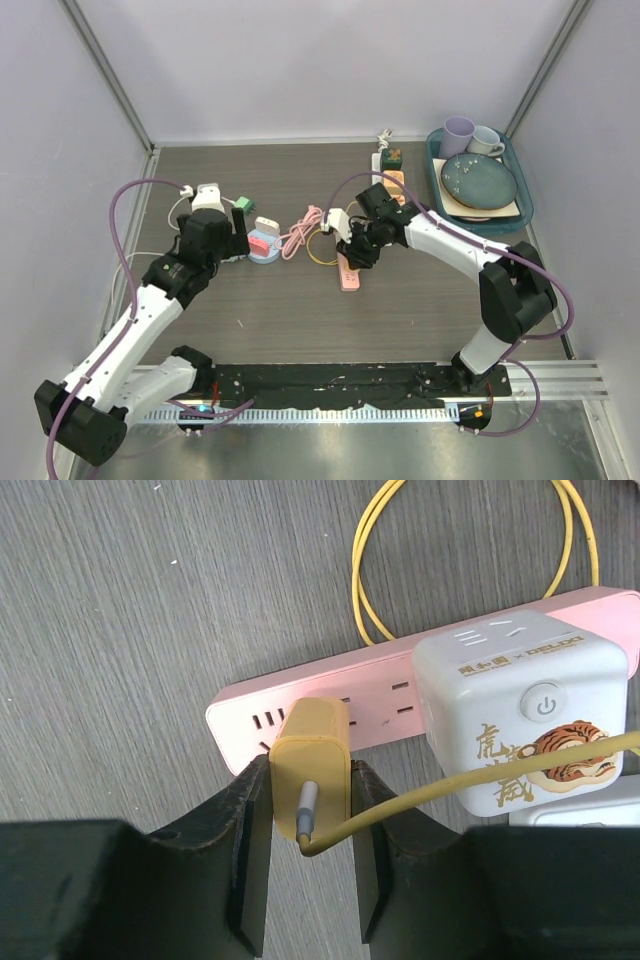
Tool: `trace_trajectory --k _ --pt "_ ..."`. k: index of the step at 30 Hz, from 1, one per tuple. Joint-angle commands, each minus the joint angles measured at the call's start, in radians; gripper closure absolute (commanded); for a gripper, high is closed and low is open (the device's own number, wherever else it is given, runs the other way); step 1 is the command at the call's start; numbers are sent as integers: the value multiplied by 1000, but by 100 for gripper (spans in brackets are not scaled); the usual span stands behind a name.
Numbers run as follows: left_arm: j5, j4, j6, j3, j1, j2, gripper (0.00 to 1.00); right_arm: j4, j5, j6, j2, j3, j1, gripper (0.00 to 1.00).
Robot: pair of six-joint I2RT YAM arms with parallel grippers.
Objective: Insert the plug
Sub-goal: Insert the plug into the socket.
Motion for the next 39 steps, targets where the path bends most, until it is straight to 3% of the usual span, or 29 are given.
trace_trajectory --k 1,17,32,39 --pt "-77 72 60 -17 14 -38 14 62 -2 -22 -6 3 8 99" --pt "-101 81 87 -36 14 -37 15 111 29 -38 25 -35 13 98" --pt "-115 92 104 -51 12 -57 15 84 199 -72 102 -27 244 96" --pt "-98 95 104 -57 12 -72 16 88 254 -65 48 -119 194 96"
